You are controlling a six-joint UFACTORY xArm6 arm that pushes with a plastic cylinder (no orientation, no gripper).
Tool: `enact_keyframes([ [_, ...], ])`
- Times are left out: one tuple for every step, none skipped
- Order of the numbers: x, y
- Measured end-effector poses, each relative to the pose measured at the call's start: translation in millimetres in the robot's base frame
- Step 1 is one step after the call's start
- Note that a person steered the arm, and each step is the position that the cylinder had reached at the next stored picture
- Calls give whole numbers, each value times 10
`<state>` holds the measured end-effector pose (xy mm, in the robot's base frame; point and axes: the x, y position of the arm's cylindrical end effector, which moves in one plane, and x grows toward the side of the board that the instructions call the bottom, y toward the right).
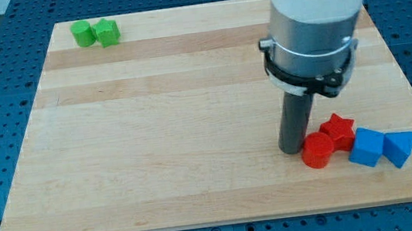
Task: Move the arm to the top right
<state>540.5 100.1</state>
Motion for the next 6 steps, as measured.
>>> enact_keyframes([
  [15,-7],
  [-355,-316],
  [-915,-286],
  [-1491,213],
  [-2079,907],
  [-2575,1553],
])
